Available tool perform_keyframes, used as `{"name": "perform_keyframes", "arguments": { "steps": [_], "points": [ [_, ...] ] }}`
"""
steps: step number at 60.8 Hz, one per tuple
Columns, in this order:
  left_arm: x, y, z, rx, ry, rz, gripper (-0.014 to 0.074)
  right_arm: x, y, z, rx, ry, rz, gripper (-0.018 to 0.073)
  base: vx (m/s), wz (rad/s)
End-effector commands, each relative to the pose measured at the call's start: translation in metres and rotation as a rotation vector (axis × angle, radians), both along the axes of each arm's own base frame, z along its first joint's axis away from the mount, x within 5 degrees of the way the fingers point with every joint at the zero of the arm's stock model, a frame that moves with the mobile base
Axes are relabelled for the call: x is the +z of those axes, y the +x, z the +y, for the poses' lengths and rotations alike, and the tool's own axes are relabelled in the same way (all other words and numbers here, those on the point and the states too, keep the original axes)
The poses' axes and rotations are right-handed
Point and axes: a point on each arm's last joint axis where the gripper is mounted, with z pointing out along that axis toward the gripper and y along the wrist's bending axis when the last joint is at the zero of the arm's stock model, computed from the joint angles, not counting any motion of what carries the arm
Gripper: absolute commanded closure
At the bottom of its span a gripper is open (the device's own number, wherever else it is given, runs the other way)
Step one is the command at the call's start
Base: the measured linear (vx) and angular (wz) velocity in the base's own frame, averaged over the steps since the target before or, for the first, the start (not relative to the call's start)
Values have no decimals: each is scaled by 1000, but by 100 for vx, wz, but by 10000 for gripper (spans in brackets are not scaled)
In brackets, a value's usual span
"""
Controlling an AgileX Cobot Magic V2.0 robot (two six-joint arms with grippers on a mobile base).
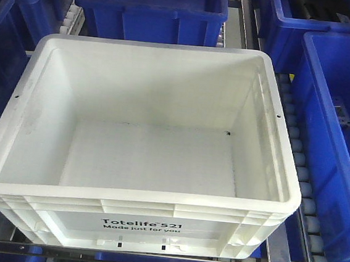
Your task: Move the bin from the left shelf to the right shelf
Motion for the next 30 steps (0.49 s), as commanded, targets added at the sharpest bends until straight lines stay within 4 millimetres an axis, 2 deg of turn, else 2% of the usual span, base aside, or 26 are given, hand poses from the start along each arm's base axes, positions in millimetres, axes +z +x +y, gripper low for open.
{"name": "perform_keyframes", "arguments": {
  "steps": [1, 30],
  "points": [
    [15, -3, 2, 27, -18, -115, 603, 11, 3, 1, 0, 18, -65, 568, 0, 0],
    [15, -3, 2, 21, -19, -114, 603, 11, 3, 1, 0, 18, -65, 568, 0, 0]
  ]
}}
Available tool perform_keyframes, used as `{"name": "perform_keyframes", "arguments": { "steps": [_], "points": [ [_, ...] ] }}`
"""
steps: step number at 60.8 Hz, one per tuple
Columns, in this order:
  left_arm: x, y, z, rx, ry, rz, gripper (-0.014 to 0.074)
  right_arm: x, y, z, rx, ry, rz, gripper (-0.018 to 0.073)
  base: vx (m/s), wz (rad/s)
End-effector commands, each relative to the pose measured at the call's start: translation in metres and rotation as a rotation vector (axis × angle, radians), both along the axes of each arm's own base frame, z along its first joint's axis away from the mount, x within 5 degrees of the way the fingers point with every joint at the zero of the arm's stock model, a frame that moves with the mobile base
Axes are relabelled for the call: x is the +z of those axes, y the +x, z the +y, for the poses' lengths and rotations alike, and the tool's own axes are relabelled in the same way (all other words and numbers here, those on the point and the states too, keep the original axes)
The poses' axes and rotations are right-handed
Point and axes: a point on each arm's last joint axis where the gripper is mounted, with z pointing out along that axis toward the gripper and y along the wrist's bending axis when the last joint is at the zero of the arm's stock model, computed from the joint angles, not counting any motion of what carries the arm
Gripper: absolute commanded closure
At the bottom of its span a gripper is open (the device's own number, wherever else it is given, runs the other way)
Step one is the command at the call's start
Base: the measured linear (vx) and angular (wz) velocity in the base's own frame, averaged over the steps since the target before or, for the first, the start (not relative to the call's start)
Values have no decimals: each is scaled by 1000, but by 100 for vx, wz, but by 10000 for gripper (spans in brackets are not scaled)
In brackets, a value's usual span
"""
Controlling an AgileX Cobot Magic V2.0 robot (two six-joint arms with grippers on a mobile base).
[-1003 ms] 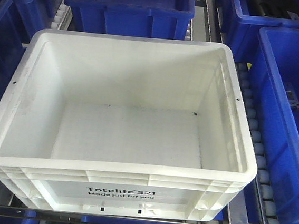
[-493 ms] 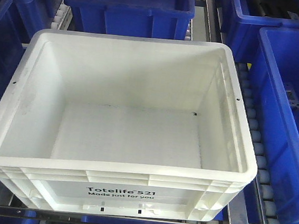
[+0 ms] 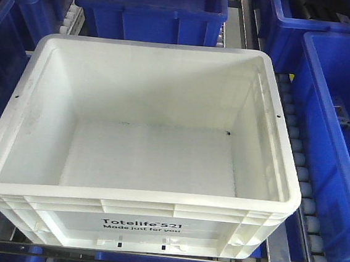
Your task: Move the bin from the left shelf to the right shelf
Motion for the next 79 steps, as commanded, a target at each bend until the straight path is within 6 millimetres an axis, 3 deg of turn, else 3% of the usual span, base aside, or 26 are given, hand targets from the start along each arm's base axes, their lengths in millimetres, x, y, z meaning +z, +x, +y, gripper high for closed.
{"name": "perform_keyframes", "arguments": {
  "steps": [1, 49, 60, 69, 79],
  "points": [
    [15, -3, 0, 1, -16, -114, 603, 11, 3, 1, 0, 18, -65, 568, 0, 0],
    [15, -2, 0, 1, -16, -113, 603, 11, 3, 1, -1, 17, -64, 568, 0, 0],
    [15, -2, 0, 1, -16, -113, 603, 15, 4, -2, -26, 6, -269, 568, 0, 0],
    [15, -2, 0, 1, -16, -113, 602, -7, 12, 1, -98, 61, -507, 568, 0, 0],
    [15, -2, 0, 1, -16, -113, 602, -54, 25, 3, -201, 83, -638, 568, 0, 0]
  ]
}}
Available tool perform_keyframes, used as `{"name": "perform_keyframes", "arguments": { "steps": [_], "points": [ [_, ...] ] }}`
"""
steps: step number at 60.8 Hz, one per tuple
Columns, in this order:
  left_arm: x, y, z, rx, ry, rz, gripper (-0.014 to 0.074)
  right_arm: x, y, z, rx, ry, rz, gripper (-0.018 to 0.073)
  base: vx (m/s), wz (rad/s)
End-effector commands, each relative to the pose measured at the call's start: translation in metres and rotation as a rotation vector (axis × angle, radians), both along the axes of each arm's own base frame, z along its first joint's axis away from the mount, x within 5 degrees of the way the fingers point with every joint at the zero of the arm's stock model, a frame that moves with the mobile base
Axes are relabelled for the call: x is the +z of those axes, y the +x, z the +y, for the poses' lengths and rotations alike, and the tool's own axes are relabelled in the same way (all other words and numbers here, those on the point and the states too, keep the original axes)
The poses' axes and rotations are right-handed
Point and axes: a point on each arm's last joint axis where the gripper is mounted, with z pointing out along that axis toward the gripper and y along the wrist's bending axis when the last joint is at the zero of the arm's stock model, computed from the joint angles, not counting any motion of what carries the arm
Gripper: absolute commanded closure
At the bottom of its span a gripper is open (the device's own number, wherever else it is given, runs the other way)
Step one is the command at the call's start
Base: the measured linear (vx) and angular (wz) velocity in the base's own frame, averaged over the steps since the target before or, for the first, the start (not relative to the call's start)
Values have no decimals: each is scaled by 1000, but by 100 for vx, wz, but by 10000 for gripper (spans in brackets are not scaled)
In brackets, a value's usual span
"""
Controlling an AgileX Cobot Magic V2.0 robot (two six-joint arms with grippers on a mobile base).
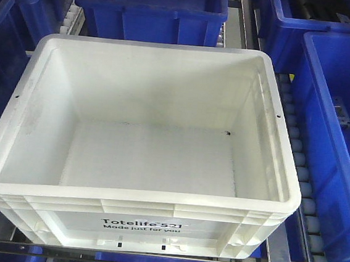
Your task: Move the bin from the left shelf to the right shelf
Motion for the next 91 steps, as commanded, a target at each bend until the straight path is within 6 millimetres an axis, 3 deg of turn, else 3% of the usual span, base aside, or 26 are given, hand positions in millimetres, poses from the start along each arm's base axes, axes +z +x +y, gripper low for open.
{"name": "perform_keyframes", "arguments": {
  "steps": [1, 13, 24, 38, 91],
  "points": [
    [15, -2, 0, 1, -16, -107, 602, -8, 8, 1, -47, 31, -146, 568, 0, 0],
    [15, -2, 0, 1, -16, -107, 602, -61, 22, -2, -172, 110, -177, 568, 0, 0],
    [15, -2, 0, 1, -16, -107, 602, -91, 29, -8, -260, 232, -307, 568, 0, 0],
    [15, -2, 0, 1, -16, -107, 602, -89, 29, -4, -203, 145, -312, 568, 0, 0],
    [15, -2, 0, 1, -16, -107, 602, -90, 29, -2, -172, 154, -306, 568, 0, 0]
  ]
}}
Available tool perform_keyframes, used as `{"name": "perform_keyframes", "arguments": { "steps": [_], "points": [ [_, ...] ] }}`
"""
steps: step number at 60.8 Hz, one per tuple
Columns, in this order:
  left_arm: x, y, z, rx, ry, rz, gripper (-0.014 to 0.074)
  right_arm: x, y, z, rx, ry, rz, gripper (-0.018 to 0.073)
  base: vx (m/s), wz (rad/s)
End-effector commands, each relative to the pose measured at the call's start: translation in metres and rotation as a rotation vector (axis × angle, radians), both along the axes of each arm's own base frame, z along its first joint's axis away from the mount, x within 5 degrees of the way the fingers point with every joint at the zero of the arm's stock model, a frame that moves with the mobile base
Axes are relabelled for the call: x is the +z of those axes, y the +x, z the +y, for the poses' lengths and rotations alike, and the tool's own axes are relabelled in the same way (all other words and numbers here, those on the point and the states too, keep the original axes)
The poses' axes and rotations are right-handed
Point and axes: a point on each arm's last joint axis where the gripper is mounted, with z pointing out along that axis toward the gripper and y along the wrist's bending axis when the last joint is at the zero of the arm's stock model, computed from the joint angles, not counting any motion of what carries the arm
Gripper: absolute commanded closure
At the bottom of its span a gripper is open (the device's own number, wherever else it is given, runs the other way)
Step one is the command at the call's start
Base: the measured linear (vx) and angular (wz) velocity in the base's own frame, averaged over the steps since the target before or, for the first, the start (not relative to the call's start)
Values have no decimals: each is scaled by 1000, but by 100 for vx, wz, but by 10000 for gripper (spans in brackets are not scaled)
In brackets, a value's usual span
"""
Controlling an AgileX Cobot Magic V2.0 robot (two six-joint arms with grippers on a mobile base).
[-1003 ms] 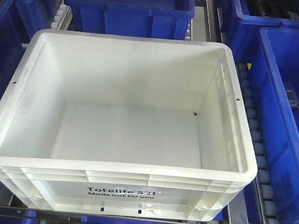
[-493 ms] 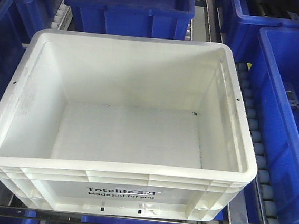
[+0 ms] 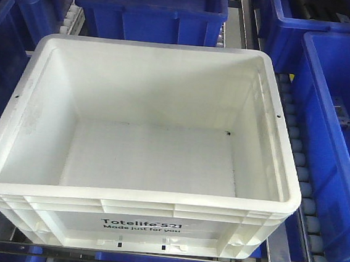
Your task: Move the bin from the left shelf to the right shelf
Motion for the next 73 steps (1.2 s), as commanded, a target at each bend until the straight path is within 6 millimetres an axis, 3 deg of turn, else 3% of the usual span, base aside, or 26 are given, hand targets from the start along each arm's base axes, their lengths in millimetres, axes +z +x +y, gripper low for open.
{"name": "perform_keyframes", "arguments": {
  "steps": [1, 73],
  "points": [
    [15, -2, 0, 1, -16, -107, 602, 3, -1, 0, -2, -20, -73, 568, 0, 0],
    [15, -2, 0, 1, -16, -107, 602, 5, -2, 1, 7, -18, -100, 568, 0, 0]
  ]
}}
